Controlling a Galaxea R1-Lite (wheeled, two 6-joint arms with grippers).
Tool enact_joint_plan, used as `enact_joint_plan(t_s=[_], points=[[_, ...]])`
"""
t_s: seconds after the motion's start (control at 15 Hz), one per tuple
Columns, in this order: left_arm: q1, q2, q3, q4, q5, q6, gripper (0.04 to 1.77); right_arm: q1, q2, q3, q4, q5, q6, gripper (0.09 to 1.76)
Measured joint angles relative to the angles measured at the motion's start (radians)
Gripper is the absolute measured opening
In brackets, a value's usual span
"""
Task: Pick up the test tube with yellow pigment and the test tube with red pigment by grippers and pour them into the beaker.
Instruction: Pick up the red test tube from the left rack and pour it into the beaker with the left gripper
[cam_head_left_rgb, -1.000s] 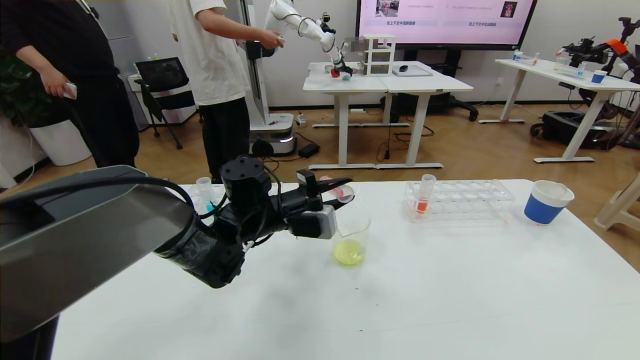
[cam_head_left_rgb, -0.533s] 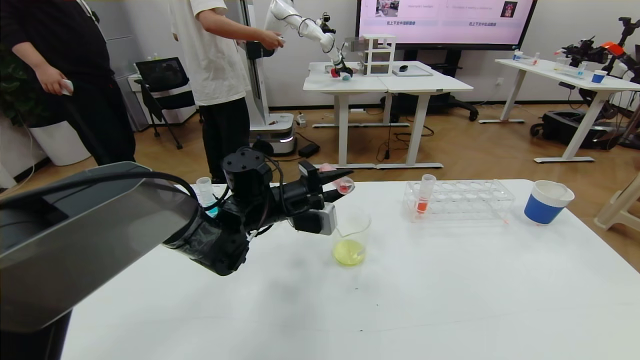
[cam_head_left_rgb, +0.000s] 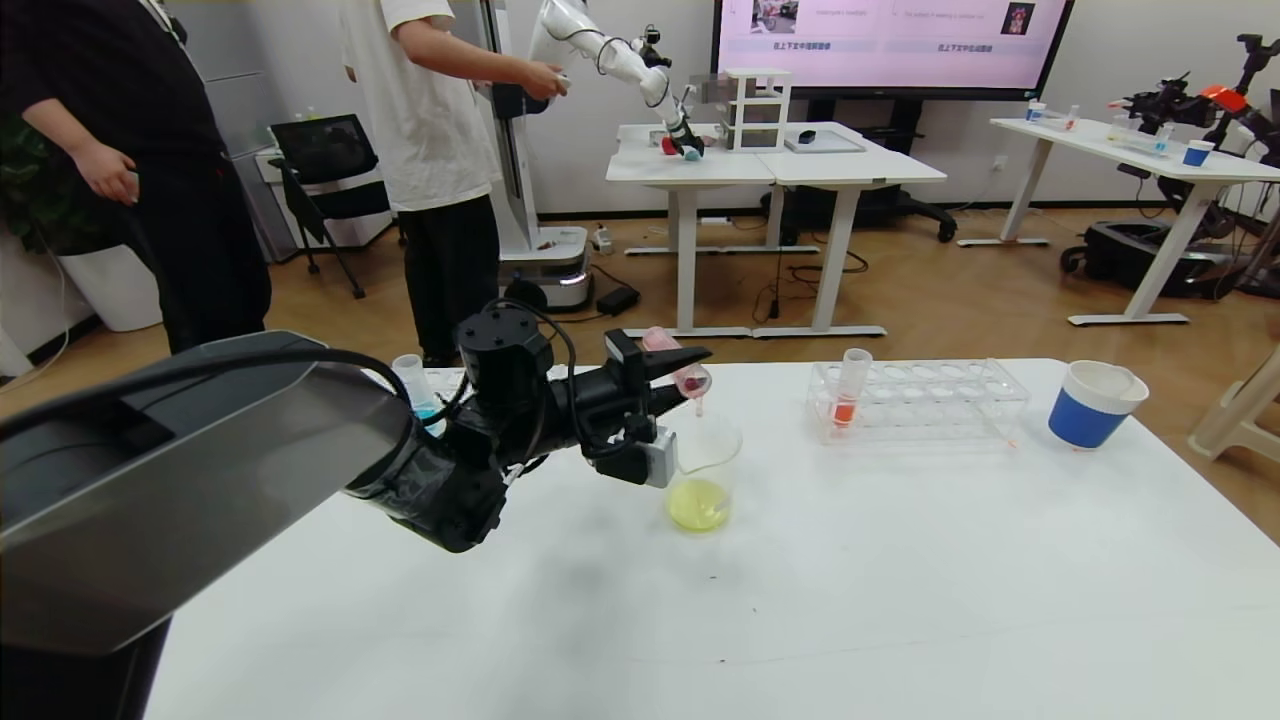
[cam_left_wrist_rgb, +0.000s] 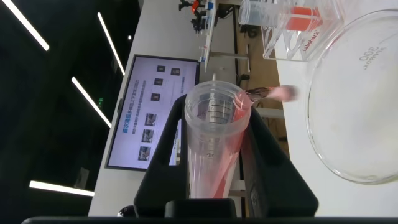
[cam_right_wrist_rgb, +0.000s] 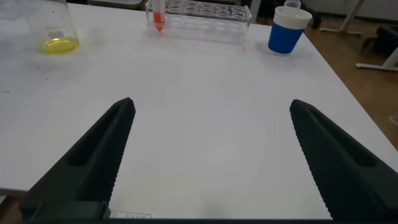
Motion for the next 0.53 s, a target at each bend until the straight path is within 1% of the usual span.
enact_joint_plan(t_s=[0.53], points=[[0.008,0.01,0.0,0.003,0.011,0.069,0.5,0.0,0.0,0.0,0.0,0.0,0.0,1.74]])
